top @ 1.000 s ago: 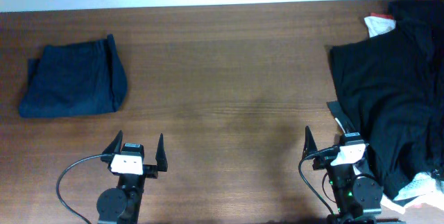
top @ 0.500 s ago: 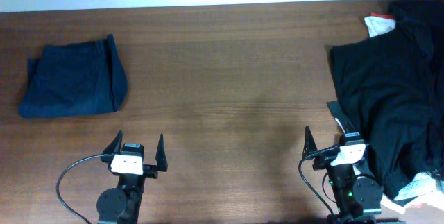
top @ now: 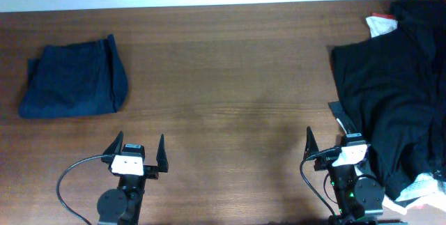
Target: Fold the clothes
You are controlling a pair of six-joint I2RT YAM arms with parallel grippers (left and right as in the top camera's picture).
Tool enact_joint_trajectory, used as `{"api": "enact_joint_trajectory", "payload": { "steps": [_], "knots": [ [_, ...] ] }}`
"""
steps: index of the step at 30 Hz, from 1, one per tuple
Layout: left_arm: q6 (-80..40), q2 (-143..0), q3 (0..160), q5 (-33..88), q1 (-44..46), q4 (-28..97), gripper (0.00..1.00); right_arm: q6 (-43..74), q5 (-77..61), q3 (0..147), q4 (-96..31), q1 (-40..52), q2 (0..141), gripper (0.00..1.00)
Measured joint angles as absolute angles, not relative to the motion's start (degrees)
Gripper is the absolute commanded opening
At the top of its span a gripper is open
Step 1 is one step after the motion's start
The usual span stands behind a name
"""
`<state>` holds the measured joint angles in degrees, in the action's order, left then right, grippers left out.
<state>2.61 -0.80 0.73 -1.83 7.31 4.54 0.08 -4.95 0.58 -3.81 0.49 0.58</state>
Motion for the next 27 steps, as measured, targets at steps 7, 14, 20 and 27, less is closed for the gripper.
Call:
{"api": "enact_joint_trajectory", "payload": {
  "steps": [7,14,20,27],
  "knots": [
    [2.5,-2.3,2.1,-0.4,7.3,5.5,0.99,0.2,-4.7,1.8,-6.1,0.5,1.0,0.99],
    [2.5,-14.5,11.4,-0.2,7.3,7.2,0.99,0.3,-4.3,10.3,-8.6,0.5,11.2,0.99],
    [2.4,-29.5,21.5,-0.2,7.3,10.1,0.99,0.2,-4.3,22.6,-12.8,0.5,28.6,0.99],
    [2.4,-45.5,33.1,0.7,7.3,17.0,0.99,-0.4,-4.3,42.2,-23.4,-1.4,54.7,0.99]
  ]
}}
